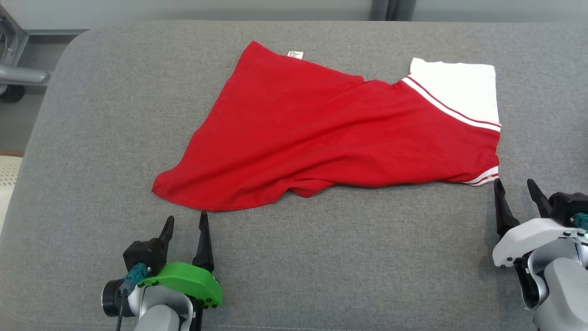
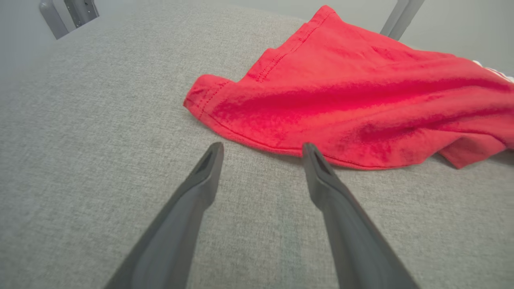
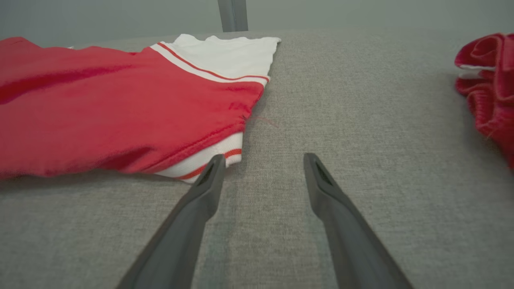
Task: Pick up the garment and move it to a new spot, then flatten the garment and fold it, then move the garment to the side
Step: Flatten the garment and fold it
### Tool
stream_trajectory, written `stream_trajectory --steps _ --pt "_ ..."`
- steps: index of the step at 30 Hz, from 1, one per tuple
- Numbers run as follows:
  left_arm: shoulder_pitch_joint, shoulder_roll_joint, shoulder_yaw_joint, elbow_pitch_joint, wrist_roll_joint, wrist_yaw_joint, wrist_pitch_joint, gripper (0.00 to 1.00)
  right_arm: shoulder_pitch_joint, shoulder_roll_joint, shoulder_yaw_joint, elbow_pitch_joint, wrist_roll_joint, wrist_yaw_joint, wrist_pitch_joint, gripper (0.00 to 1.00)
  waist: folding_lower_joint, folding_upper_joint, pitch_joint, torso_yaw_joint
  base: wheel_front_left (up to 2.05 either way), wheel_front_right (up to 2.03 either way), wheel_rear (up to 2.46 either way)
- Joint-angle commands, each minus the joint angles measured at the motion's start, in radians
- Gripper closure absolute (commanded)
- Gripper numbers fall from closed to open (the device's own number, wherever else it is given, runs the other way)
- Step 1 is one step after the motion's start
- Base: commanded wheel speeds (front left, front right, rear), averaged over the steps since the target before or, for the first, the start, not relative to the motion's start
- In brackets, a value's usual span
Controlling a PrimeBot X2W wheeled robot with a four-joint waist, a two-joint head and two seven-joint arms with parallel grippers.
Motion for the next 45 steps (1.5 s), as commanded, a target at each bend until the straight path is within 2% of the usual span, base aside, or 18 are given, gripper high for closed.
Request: stream_trajectory --steps 1,12,20,21,23,24,25,32,36,40,44,45 --pt "0.004 0.005 -0.003 0.001 0.001 -0.003 0.000 0.00 0.006 0.000 0.004 0.002 0.011 -0.001 -0.002 0.00 0.0000 0.0000 -0.012 -0.011 0.00 0.00 0.00" --pt "0.024 0.005 0.000 0.026 -0.013 0.001 0.000 0.00 -0.029 0.013 0.112 0.078 0.077 -0.001 -0.002 0.00 0.0000 0.0000 -0.001 0.064 0.00 0.00 0.00" --pt "0.029 0.005 0.007 0.022 -0.013 0.004 0.000 0.00 -0.035 0.022 0.168 0.069 0.112 -0.001 0.000 0.00 0.0000 0.0000 -0.003 0.077 0.00 0.00 0.00" --pt "0.030 0.005 0.008 0.021 -0.013 0.003 0.000 0.00 -0.036 0.021 0.171 0.067 0.116 -0.001 0.000 0.08 0.0000 0.0000 -0.002 0.075 0.00 0.00 0.00" --pt "0.030 0.005 0.011 0.019 -0.014 0.001 0.000 0.00 -0.045 0.018 0.178 0.056 0.123 -0.001 0.000 0.59 0.0000 0.0000 -0.001 0.071 0.00 0.00 0.00" --pt "0.030 0.005 0.011 0.019 -0.013 -0.001 0.000 0.00 -0.049 0.016 0.180 0.050 0.129 -0.001 0.000 0.88 0.0000 0.0000 0.000 0.069 0.00 0.00 0.00" --pt "0.030 0.005 0.012 0.018 -0.012 -0.002 0.000 0.00 -0.053 0.012 0.182 0.040 0.132 -0.001 -0.001 1.00 0.0000 0.0000 0.000 0.067 0.00 0.00 0.00" --pt "0.029 0.005 0.011 0.013 -0.020 -0.005 0.000 0.00 -0.087 0.000 0.218 -0.079 0.177 -0.001 -0.001 1.00 0.0000 0.0000 -0.001 0.059 0.00 0.00 0.00" --pt "0.026 0.005 -0.008 0.016 -0.033 -0.005 0.000 0.00 -0.135 -0.028 0.256 -0.134 0.193 -0.001 -0.001 1.00 0.0000 0.0000 0.006 0.074 0.00 0.00 0.00" --pt "0.009 0.005 -0.047 0.012 -0.046 -0.005 0.000 0.00 -0.249 -0.057 0.282 -0.096 0.174 -0.001 -0.001 1.00 0.0000 0.0000 0.028 0.116 0.00 0.00 0.00" --pt "-0.011 0.005 -0.099 0.007 -0.060 -0.010 0.000 0.00 -0.398 -0.088 0.290 0.015 0.131 -0.001 -0.001 1.00 0.0000 0.0000 0.059 0.187 0.00 0.00 0.00" --pt "-0.011 0.005 -0.099 0.007 -0.060 -0.010 0.000 0.00 -0.398 -0.088 0.290 0.015 0.131 -0.001 -0.001 1.00 0.0000 0.0000 0.059 0.187 0.00 0.00 0.00"
